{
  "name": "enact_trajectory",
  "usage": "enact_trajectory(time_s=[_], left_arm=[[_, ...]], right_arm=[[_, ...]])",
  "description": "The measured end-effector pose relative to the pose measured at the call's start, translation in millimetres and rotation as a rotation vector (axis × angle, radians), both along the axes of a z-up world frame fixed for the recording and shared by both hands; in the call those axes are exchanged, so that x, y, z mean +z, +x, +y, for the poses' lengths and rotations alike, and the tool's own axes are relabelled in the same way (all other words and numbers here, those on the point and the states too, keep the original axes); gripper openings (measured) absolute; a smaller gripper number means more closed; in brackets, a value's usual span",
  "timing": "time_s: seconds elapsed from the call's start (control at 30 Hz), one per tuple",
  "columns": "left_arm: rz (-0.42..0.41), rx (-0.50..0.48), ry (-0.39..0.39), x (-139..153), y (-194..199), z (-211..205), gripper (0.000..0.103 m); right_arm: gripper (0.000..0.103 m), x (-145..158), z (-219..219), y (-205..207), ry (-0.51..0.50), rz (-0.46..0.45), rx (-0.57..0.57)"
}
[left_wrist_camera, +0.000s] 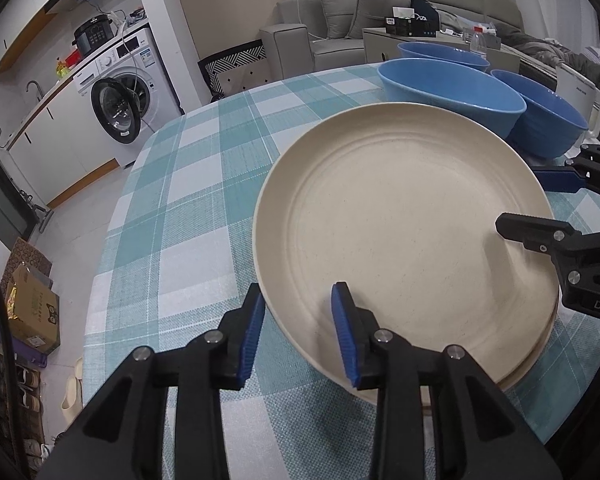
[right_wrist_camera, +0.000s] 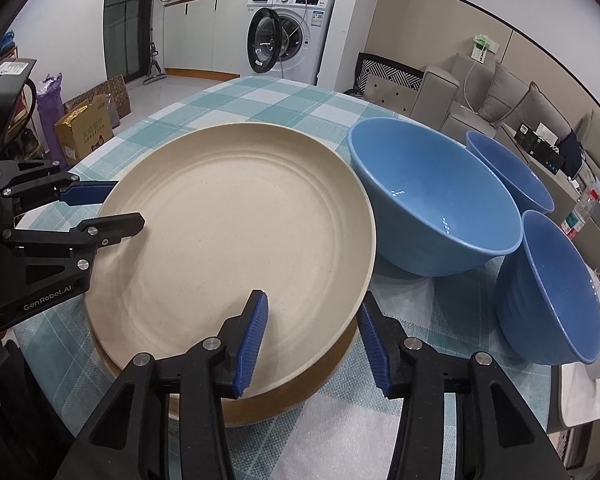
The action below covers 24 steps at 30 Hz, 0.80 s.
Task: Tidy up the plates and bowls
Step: 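Lower the held cream plate onto the stacked cream plates, then open both grippers to release the cream plate rim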
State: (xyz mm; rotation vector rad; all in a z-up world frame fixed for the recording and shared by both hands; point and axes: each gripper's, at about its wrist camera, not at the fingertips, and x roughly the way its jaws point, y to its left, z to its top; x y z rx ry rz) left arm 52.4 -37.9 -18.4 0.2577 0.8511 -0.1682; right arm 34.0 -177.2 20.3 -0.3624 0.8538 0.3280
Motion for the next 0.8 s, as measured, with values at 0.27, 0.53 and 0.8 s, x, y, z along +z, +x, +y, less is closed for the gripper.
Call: enact_trajectory(time_s=[0.27, 0.53, 0.8], left_arm=[[0.001, -0.031, 0.017, -1, -3, -7, 0.045], [0.011, -0.028, 0.019, -3, -3, -6, 0.051], [0.030, 0.005, 0.011, -7, 3, 0, 0.054]], right_arm=[[0.053, -6, 0, 2, -0.027, 0.010, 0.006], [0.065, -9, 0, 0, -0.036, 0.013, 0.010], [0.074, -11, 2, -2, -0.037, 0.011, 0.026]])
